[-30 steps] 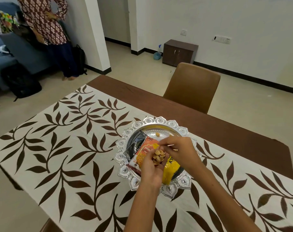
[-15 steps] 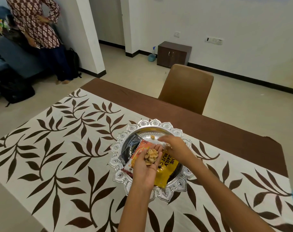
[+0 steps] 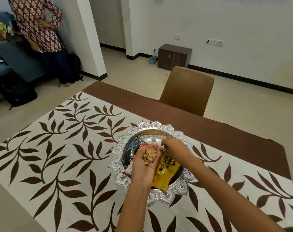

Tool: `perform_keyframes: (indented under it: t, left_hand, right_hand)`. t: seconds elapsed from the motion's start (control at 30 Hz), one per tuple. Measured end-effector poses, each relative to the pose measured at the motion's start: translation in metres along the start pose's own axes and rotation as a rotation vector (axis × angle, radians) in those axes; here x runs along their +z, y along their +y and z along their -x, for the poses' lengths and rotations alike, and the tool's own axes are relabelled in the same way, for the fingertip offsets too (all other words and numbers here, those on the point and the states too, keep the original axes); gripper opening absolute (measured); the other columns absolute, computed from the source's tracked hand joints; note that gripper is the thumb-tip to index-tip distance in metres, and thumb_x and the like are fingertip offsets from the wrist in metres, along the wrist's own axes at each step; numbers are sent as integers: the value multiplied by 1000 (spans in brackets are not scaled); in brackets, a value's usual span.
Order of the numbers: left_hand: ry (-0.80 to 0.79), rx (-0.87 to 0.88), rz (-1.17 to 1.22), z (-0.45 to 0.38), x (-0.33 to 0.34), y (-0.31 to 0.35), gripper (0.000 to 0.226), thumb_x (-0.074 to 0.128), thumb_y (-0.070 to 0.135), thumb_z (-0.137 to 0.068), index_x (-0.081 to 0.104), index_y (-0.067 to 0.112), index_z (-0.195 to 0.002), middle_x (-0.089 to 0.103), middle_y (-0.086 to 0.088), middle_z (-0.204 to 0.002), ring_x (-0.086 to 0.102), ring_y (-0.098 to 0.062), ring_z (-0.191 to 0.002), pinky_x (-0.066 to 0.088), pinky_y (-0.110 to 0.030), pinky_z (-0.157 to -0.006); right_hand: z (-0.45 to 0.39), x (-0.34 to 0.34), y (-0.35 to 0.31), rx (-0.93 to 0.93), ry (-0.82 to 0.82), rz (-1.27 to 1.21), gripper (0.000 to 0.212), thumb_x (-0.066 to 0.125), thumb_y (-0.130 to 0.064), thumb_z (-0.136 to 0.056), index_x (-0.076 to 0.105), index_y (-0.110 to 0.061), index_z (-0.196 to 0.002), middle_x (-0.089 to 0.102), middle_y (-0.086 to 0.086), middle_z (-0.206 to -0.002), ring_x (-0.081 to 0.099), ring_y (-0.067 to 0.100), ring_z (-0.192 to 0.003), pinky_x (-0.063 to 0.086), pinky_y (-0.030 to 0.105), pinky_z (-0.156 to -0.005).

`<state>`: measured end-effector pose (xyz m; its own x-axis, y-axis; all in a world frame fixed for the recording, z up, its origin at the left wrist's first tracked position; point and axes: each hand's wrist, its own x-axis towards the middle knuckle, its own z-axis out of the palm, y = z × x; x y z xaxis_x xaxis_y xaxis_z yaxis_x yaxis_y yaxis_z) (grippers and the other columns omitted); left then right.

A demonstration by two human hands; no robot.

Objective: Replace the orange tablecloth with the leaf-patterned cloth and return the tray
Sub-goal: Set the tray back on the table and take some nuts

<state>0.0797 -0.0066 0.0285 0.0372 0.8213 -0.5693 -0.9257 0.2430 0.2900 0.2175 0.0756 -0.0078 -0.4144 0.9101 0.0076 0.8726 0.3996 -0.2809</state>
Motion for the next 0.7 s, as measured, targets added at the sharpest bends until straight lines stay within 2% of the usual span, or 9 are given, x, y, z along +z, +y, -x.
perform_keyframes:
  t: [0.13, 0.2, 0.27, 0.33, 0.43, 0.53, 0.6, 0.63, 0.7]
  left_hand:
    - [15, -9, -36, -3, 3, -1, 34, 54, 2, -87, 54, -12, -118, 63, -28, -112, 67, -34, -96, 59, -37, -74]
    - [32, -17, -51, -5, 6, -2, 31, 54, -1, -87, 56, -13, -115, 63, -29, -110, 66, -34, -97, 57, -38, -76]
    - [49, -25, -94, -7, 12, -4, 25, 53, 0, -88, 59, -12, -109, 65, -26, -103, 66, -32, -94, 57, -36, -76]
    - [65, -20, -141, -9, 18, -7, 17, 50, 2, -91, 61, -9, -98, 67, -22, -92, 66, -28, -87, 56, -34, -76]
    - [83, -21, -99, -15, 23, -10, 18, 45, 6, -97, 57, -6, -91, 63, -21, -89, 63, -26, -84, 55, -39, -78]
    - [47, -52, -49, -18, 24, -8, 27, 43, 11, -98, 56, -12, -106, 63, -26, -101, 64, -31, -90, 56, -41, -73]
    - [35, -42, -37, -17, 20, -4, 29, 42, 11, -99, 55, -12, -111, 62, -28, -109, 64, -34, -95, 57, -41, -73]
    - [28, -30, -41, -15, 18, -2, 28, 42, 10, -99, 55, -13, -110, 62, -28, -109, 63, -34, -97, 57, -41, -74]
    - [19, -4, -62, -12, 15, 4, 26, 41, 8, -99, 56, -13, -107, 62, -29, -109, 63, -35, -100, 56, -41, -76]
  right_hand:
    - [0, -3, 4, 30, 90, -73, 16, 58, -4, -83, 69, -8, -94, 66, 5, -93, 60, 20, -86, 43, 24, -68]
    - [4, -11, 3, 56, 247, -232, 13, 64, -2, -80, 72, -8, -88, 68, 2, -84, 62, 14, -76, 51, 24, -68]
    - [12, -26, -9, 39, 393, -446, 12, 69, -1, -79, 73, -7, -88, 67, -4, -81, 62, 4, -70, 52, 15, -67]
    - [20, -38, -23, -14, 395, -606, 14, 70, -1, -79, 73, -7, -91, 67, -6, -82, 64, 1, -74, 50, 9, -68]
    - [21, -42, -31, -63, 345, -615, 13, 69, -2, -82, 74, -9, -92, 69, -7, -85, 64, 0, -80, 49, 9, -72]
    - [8, -36, -16, -6, 451, -558, 18, 61, 4, -84, 73, -8, -90, 72, 1, -88, 66, 8, -80, 50, 11, -74]
    - [-6, -25, -4, -5, 403, -407, 32, 53, 14, -80, 73, -7, -95, 72, 7, -98, 67, 20, -89, 52, 25, -83]
    - [-13, -17, 0, -36, 307, -310, 41, 51, 17, -77, 72, -8, -102, 69, 9, -109, 64, 23, -100, 49, 30, -92]
    - [-21, -5, -1, -119, 86, -163, 50, 52, 12, -79, 63, -15, -120, 53, 3, -136, 49, 21, -124, 39, 31, -104]
